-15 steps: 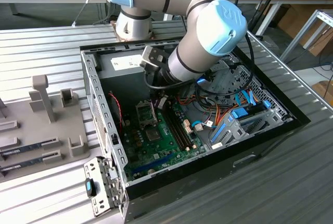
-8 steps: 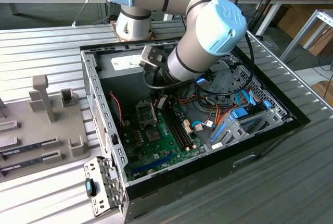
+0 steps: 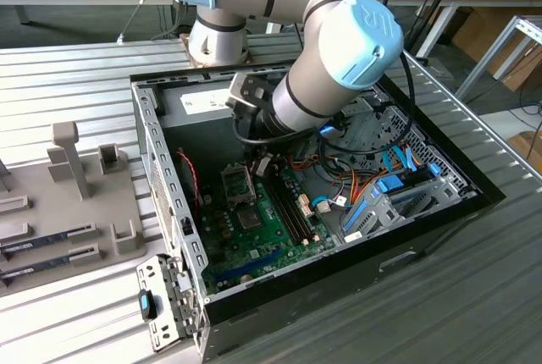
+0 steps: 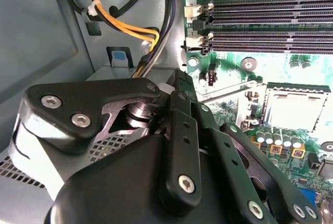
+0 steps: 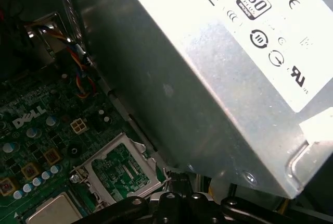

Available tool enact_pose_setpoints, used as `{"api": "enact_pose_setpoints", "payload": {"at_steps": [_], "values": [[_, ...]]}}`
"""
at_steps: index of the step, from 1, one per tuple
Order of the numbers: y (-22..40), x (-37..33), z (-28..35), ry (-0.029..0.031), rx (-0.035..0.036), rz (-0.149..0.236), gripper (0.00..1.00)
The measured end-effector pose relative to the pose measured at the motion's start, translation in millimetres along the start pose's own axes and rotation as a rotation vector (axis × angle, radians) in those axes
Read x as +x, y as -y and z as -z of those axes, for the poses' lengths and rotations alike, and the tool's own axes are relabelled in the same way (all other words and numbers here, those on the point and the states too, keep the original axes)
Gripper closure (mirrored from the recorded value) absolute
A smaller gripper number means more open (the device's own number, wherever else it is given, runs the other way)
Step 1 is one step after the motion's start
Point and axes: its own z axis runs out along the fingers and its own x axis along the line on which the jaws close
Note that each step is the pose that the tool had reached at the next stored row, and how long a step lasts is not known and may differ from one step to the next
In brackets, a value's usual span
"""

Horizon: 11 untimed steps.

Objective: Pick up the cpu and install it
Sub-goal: 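Close the cpu cover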

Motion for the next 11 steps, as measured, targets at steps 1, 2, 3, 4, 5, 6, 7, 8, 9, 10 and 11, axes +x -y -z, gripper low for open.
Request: {"api": "enact_pose_setpoints", "payload": {"at_steps": [1,2,3,4,5,6,7,8,9,10,11], "values": [[-0.2,-0.1,0.6,0.0005,-0.0004,0.001,0.89],[-0.5,-0.2,1.5,0.0012,-0.0009,0.001,0.89],[-0.8,-0.2,2.5,0.0023,-0.0017,0.002,0.89],[-0.9,-0.3,3.1,0.003,-0.0023,0.002,0.89],[-1.1,-0.3,3.5,0.0034,-0.0027,0.003,0.89],[-1.3,-0.3,4.2,0.0041,-0.0032,0.004,0.89],[-1.5,-0.3,4.9,0.0048,-0.0039,0.005,0.89],[-1.7,-0.3,5.3,0.0052,-0.0042,0.005,0.89],[-1.9,-0.2,5.7,0.0057,-0.0045,0.006,0.89],[-2.2,0.0,6.8,0.007,-0.0055,0.007,0.89],[-2.1,0.4,7.1,0.0076,-0.0063,0.009,0.89]]}}
